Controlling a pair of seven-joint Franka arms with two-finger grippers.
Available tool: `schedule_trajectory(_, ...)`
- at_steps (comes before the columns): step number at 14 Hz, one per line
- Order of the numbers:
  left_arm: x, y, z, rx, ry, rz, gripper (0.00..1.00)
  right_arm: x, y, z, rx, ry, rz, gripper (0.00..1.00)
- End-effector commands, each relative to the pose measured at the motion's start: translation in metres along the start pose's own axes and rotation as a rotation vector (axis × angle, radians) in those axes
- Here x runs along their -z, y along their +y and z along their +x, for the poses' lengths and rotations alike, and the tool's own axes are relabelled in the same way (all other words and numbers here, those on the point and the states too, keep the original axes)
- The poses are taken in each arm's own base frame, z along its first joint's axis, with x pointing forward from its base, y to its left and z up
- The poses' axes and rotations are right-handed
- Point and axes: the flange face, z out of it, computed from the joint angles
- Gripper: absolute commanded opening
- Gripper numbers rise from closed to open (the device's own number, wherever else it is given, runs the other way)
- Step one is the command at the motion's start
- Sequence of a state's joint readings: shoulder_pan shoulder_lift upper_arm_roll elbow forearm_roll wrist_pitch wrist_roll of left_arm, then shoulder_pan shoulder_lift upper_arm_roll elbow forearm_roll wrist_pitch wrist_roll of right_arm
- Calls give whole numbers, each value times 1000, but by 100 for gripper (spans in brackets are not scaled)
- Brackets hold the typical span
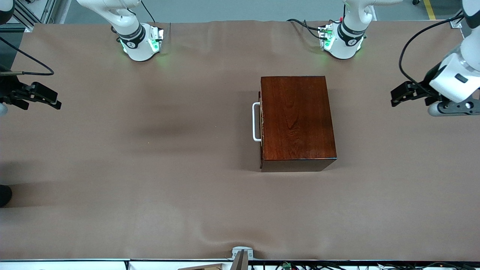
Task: Open drawer, take yellow block, close drawer
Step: 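Move the left gripper toward the wooden box's drawer handle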
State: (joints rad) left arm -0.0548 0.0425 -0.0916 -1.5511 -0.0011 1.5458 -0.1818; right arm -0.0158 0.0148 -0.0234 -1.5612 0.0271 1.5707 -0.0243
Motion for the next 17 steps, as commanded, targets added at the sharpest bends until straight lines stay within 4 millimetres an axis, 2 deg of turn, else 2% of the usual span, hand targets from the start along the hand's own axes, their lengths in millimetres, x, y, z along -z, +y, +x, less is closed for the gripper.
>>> schedule_trajectory(1,3,22,11,61,-5,-56,100,5,1,-5,7,9,5,100)
schedule_trajectory(4,-10,44,17,115,-48,-113,100,5,1,-5,7,9,5,100)
schedule_trajectory(6,-8,50,25,144,-52,-153,100,5,1,-5,6,9,7,100)
schedule_trajectory(9,-7,79,30,158,-50,-168,100,5,1,-5,6,9,5,100)
schedule_trajectory(13,-12,141,34,228,-39,-187,100,5,1,-5,6,9,5,100)
schedule_trajectory(17,-27,205,23,256,-9,-192,100,5,1,-5,7,9,5,100)
